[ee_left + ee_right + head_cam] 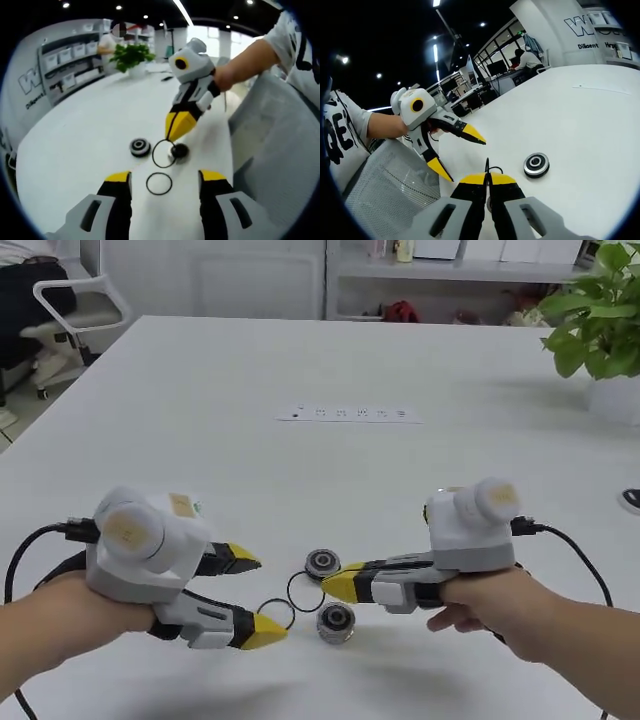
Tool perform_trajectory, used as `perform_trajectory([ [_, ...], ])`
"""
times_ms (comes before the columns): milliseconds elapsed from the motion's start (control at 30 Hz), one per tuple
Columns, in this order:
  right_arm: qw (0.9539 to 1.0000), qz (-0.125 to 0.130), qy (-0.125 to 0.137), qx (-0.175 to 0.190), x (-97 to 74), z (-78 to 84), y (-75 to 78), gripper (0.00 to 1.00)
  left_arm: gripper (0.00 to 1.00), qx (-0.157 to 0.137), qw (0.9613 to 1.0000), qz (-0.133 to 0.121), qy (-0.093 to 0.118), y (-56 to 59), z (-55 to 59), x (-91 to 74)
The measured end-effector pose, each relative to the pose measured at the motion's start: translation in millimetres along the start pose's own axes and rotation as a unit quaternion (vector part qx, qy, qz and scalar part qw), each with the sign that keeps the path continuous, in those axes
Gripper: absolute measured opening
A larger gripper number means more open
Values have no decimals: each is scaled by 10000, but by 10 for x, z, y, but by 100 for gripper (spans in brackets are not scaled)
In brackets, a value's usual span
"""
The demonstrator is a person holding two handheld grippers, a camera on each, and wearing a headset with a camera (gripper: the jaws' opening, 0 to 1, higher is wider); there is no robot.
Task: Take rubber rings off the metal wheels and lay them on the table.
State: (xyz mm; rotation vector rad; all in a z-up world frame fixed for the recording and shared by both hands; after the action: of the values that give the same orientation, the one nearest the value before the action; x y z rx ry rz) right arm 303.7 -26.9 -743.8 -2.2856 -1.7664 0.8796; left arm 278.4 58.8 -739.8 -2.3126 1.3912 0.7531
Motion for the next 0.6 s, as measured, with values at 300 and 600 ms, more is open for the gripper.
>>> perform_trajectory([
  [300, 9999, -82, -122, -21, 140, 18, -25, 0, 56, -37, 9999, -107, -55, -64, 82, -95],
  [600, 9996, -145, -247, -20, 254, 64, -27, 0, 57, -113, 9997, -195, -100, -103, 152, -165],
])
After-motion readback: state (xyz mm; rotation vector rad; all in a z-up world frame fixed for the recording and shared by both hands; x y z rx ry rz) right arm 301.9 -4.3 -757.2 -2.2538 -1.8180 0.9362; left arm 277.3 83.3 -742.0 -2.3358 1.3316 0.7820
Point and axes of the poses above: the centre of the closed fingertips' face, and the gripper's own axes: x roughly forward along the fingers, y roughly to its right, z roughly out of its underside, the point moved 3 cm from there along -x, roughly backward along the fingers, and after that the axes turned 1 degree about -x, right-handed, at the moved point
